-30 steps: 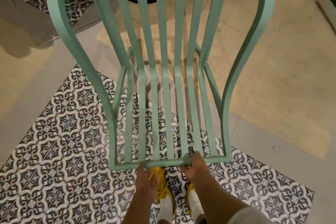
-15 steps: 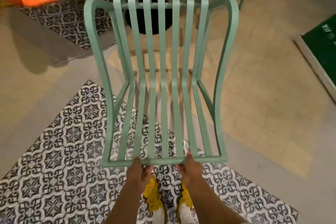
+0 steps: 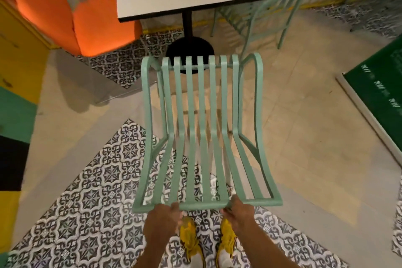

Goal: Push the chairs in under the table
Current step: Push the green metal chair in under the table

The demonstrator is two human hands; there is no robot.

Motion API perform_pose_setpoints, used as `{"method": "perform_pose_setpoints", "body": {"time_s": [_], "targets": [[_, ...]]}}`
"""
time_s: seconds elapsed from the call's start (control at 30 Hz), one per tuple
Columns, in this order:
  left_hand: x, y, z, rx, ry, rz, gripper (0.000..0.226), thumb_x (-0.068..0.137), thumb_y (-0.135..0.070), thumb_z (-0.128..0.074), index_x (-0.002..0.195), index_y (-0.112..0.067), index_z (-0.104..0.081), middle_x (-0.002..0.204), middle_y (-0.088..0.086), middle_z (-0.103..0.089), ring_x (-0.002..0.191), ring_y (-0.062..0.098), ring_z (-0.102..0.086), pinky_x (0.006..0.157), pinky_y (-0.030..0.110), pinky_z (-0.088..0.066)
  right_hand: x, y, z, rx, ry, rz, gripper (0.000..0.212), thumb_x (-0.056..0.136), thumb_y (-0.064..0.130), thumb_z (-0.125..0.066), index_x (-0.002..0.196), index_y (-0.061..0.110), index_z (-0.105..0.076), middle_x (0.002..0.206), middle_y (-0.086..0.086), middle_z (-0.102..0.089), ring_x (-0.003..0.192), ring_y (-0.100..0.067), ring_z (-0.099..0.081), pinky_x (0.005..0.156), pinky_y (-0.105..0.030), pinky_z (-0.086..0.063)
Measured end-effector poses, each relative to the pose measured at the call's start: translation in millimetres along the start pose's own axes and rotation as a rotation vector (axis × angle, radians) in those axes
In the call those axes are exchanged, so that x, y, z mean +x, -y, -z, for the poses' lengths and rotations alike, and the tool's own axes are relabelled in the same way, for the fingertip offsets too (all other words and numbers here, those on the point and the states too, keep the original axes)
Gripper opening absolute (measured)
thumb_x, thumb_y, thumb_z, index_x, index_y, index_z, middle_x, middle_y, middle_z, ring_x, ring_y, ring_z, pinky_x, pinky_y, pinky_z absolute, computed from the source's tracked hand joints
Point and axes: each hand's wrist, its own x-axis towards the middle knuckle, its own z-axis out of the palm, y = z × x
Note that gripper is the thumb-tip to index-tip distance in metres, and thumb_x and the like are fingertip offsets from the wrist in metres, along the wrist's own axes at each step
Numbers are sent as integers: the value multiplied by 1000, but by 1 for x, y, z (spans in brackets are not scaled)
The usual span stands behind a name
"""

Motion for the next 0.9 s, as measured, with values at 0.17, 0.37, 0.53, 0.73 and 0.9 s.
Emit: {"method": "perform_pose_setpoints", "body": {"time_s": [0.17, 0.37, 0.53, 0.73, 0.9], "targets": [[-8, -17, 14, 628, -40, -663, 89, 77, -91, -48, 144, -33, -51, 147, -10, -56, 139, 23, -52, 121, 47, -39, -19, -4, -4, 2, -60, 32, 24, 102, 13, -72, 104, -8, -59, 101, -29, -70, 78, -36, -72, 78, -48, -64], [25, -34, 20, 797, -54, -728, 92, 96, -7, -61, 169, -36, -14, 173, -4, -34, 164, 24, -21, 133, 51, -15, -37, 13, -16, -116, -24, 132, 33, 103, 25, -71, 87, -4, -66, 75, -21, -76, 67, -35, -76, 82, -56, -67], [36, -51, 24, 868, -95, -732, 84, 99, -4, -57, 169, -33, -19, 166, -2, -46, 162, 25, -26, 130, 52, -23, -59, 34, 7, -1453, -123, 671, 70, 92, 85, -42, 90, 21, -71, 83, 2, -68, 77, -25, -68, 69, -34, -52], [50, -79, 32, 854, -175, -744, 80, 98, -13, -63, 166, -35, -27, 156, -2, -59, 158, 24, -36, 127, 49, -32, -47, 89, -13, -1832, -120, 1170, 76, 88, 47, -78, 152, 25, -43, 153, -6, -45, 143, -35, -42, 119, -51, -39], [42, -90, 39, 865, -214, -744, 78, 96, -9, -65, 163, -36, -34, 146, 7, -65, 133, 27, -63, 114, 43, -50, -34, 116, -26, -2017, -30, 1029, 71, 96, 11, -63, 160, 32, -41, 159, -4, -46, 138, -29, -58, 121, -50, -36]]}}
